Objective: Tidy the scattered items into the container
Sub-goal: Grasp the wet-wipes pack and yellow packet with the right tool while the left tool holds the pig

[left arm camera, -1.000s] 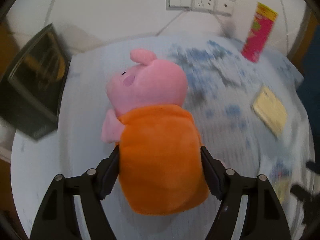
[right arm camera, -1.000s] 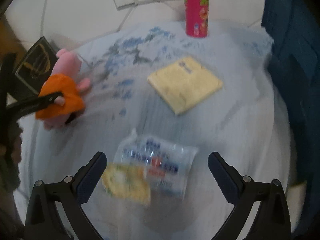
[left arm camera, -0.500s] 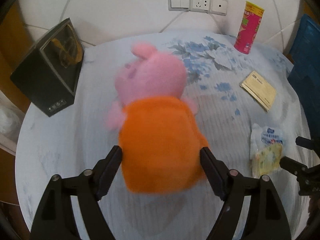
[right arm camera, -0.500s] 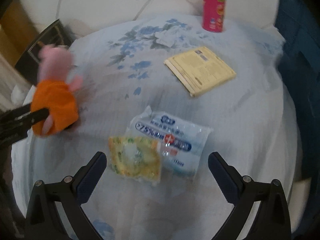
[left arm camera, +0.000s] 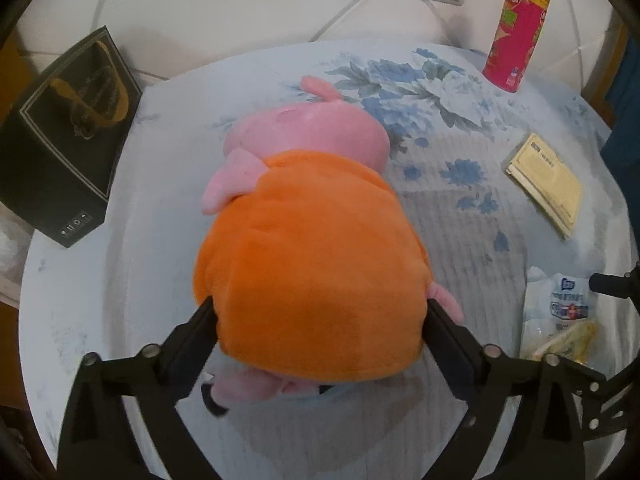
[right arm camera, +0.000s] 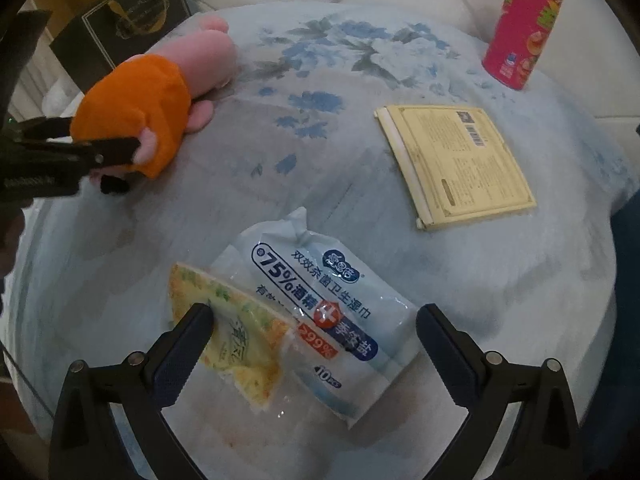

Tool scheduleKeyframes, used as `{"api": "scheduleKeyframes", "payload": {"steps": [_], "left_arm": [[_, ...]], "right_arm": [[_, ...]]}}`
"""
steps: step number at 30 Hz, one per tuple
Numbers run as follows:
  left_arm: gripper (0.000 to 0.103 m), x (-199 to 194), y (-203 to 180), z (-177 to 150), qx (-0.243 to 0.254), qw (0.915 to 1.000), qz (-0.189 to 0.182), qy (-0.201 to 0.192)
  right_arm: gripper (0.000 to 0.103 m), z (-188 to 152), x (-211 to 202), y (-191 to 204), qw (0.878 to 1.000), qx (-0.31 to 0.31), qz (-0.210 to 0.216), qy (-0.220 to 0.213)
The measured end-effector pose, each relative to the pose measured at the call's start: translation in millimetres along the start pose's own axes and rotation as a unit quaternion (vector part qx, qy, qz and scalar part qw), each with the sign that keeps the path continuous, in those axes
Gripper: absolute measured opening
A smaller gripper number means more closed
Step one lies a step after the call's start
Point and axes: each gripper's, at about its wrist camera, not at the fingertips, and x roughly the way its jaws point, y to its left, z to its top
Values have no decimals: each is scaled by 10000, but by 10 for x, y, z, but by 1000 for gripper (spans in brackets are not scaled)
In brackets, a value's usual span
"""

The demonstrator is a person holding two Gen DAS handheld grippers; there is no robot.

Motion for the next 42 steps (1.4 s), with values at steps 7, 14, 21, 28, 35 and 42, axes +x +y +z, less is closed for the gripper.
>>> {"api": "scheduleKeyframes", "payload": {"steps": [7, 14, 21, 28, 35, 42], "left_arm": [[75, -277, 8, -301, 25, 9999, -112, 7], [74, -620, -41, -875, 222, 9989, -279, 296], [79, -722, -16, -941, -72, 9994, -246, 217], [94, -495, -90, -821, -111, 9996, -112, 246], [80, -381, -156, -870, -61, 9998, -15, 204], [73, -786, -108, -957, -31, 9998, -131, -116]], "right_arm": [[57, -142, -130, 131, 9986, 479, 202, 24], [45, -494, -299, 423, 9952, 686, 669, 173], [103, -586, -597, 346, 9936, 892, 646, -250], [103, -517, -384, 254, 9886, 1254, 792, -260], [51, -408, -242, 439, 9942, 1008, 302, -211], [24, -559, -598, 511, 9948, 890, 254, -426]]}}
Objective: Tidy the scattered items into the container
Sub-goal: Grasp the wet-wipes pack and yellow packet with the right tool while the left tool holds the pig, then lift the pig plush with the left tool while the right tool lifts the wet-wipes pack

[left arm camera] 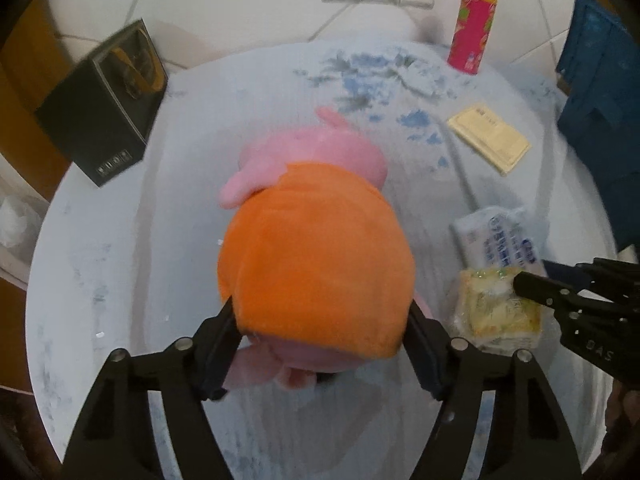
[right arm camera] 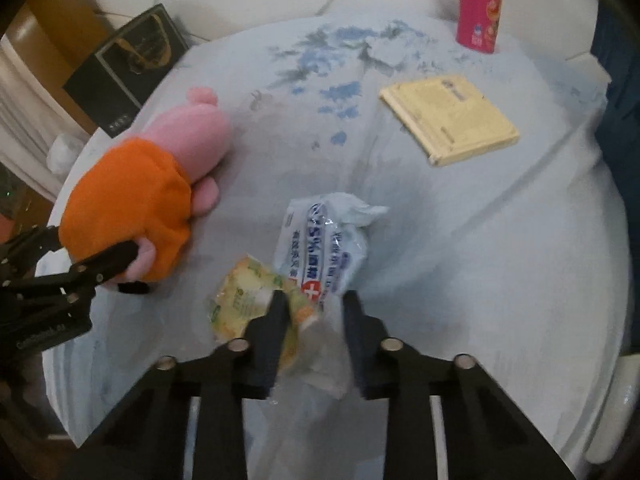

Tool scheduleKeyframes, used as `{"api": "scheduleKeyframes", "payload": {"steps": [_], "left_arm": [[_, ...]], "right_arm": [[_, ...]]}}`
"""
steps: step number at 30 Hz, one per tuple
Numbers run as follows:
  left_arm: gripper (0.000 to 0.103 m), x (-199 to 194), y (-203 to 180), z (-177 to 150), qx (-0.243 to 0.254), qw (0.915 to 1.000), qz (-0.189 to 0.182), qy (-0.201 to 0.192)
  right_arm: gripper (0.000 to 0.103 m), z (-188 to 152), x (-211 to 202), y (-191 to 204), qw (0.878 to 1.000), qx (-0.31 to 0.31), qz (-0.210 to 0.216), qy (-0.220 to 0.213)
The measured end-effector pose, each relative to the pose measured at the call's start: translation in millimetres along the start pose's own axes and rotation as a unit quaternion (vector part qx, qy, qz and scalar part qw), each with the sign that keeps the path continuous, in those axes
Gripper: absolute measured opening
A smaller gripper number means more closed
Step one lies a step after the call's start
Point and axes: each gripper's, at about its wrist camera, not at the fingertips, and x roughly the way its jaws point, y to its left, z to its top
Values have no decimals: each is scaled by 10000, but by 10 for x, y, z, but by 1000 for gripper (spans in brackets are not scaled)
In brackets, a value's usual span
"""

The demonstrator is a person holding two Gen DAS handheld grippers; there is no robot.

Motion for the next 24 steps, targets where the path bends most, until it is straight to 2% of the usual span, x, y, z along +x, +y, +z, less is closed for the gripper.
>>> {"api": "scheduleKeyframes", "payload": {"steps": [6, 10, 12, 14, 15, 17, 18, 19, 22, 24], "left_arm": [[73, -188, 55, -249, 47, 9999, -88, 38], [73, -110, 84, -416, 54, 9997, -55, 214], [73, -69, 72, -467, 60, 9997, -30, 238], [75, -43, 64, -501, 57, 9997, -20, 220], [76, -33, 71, -501, 35, 9998, -26, 208], [83, 2, 83, -496, -35, 9998, -63, 205], [84, 24, 80, -499, -35, 9998, -56, 206], [83, 46, 77, -502, -34, 9998, -49, 207], [71, -34, 21, -525, 93, 9999, 5, 51], [68, -138, 22, -524, 69, 10000, -36, -52]], "right_arm": [[22, -226, -193, 276, 9991, -208, 379, -10], [23, -263, -18, 333, 9984, -165, 472, 258], [25, -265, 86, 323, 9969, -52, 689, 366], [39, -262, 169, 314, 9961, -48, 778, 419], [42, -271, 221, 328, 9958, -71, 783, 471], [55, -278, 301, 350, 9954, -97, 810, 501], [55, -282, 311, 372, 9955, -122, 816, 459], [49, -286, 321, 409, 9960, -177, 749, 454], [33, -287, 300, 563, 9976, -400, 386, 414], [26, -275, 209, 666, 9976, -560, 290, 283]]}}
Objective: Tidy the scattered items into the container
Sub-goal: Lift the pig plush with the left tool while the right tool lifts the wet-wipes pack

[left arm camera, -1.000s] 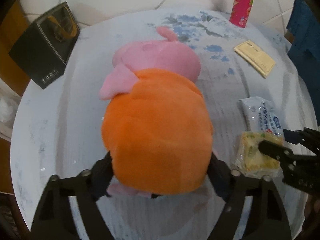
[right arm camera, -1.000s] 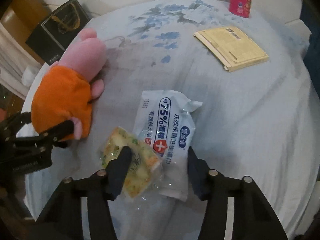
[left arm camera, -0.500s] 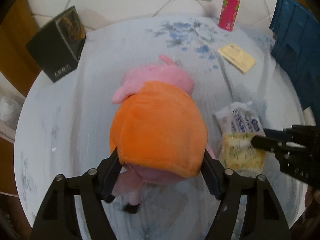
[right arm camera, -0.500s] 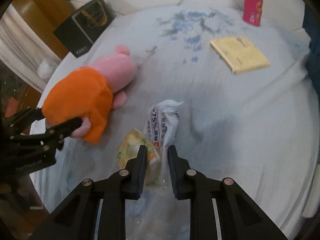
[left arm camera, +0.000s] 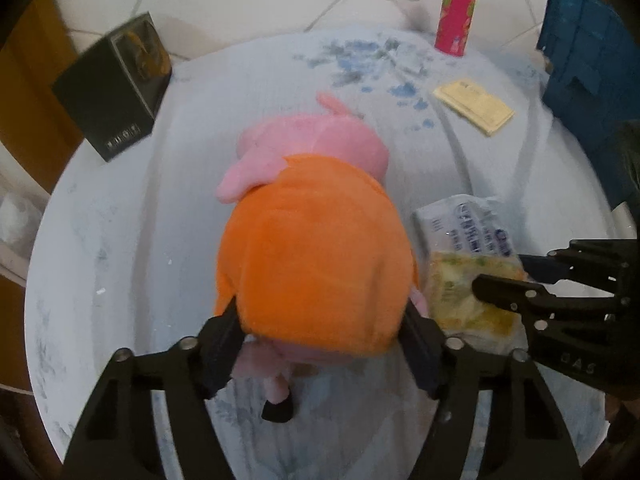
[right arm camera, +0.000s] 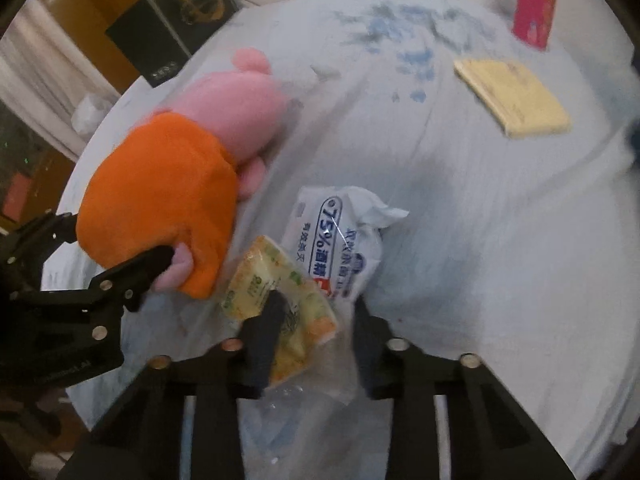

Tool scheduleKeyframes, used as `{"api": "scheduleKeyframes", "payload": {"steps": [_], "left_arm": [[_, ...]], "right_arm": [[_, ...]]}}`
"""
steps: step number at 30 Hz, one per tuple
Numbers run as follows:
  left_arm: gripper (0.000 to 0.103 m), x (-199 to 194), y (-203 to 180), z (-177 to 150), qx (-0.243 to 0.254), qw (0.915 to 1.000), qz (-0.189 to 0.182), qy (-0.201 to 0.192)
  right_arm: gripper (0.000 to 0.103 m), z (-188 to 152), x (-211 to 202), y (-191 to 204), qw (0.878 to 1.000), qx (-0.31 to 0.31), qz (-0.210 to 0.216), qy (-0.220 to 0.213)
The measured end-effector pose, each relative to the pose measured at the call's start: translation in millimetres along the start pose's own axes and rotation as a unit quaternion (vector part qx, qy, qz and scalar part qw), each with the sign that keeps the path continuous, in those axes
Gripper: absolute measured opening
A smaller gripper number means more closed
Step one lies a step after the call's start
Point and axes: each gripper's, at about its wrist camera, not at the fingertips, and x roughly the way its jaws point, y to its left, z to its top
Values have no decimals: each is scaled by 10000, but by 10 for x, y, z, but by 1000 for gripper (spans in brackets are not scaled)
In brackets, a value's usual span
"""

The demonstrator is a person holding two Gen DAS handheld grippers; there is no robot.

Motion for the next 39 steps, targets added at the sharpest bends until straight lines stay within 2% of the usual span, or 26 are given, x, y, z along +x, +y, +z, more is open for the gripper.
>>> {"api": "scheduleKeyframes", "payload": {"steps": [3, 7, 15, 16, 18, 19, 20, 23, 25, 27, 28, 29, 35, 39], "left_arm": [[66, -203, -1, 8, -10, 9998, -32, -207], [65, -484, -8, 35, 19, 9988, -60, -495], [60, -1043, -95, 101, 112, 9943, -128, -1054], [56, -1117, -118, 117, 139, 9934, -159, -1131], [41, -1211, -156, 142, 183, 9922, -205, -1213], [17, -1242, -175, 166, 215, 9921, -231, -1214], [13, -1271, -193, 188, 247, 9920, -255, -1211], [14, -1254, -234, 200, 311, 9931, -298, -1092], [16, -1169, -244, 153, 304, 9949, -374, -888], [42, -1061, -258, 80, 287, 9962, -461, -681], [64, -1011, -269, 43, 292, 9965, -492, -603], [69, -963, -277, -17, 300, 9967, -498, -568], [69, -779, -314, -316, 245, 9982, -498, -248], [69, -690, -316, -511, -146, 9992, -380, -8]], "right_arm": [[18, 34, -172, 134, 9998, -137, -40, -151], [18, 51, -392, 238, 9991, -242, -119, -334], [18, 19, -1130, 216, 9941, -321, -407, -954], [18, 30, -1205, 216, 9932, -323, -441, -1027], [18, 46, -1393, 220, 9910, -308, -540, -1183], [18, 49, -1485, 221, 9899, -295, -589, -1258], [18, 51, -1571, 221, 9887, -279, -636, -1325], [18, 20, -1696, 194, 9876, -141, -758, -1366], [18, -47, -1715, 153, 9877, -2, -805, -1342], [18, -124, -1674, 94, 9883, 128, -816, -1282], [18, -171, -1630, 56, 9889, 203, -804, -1231], [18, -219, -1586, 20, 9894, 277, -796, -1181], [18, -509, -1392, -104, 9906, 564, -764, -984], [18, -655, -1338, -152, 9925, 514, -616, -921]]}}
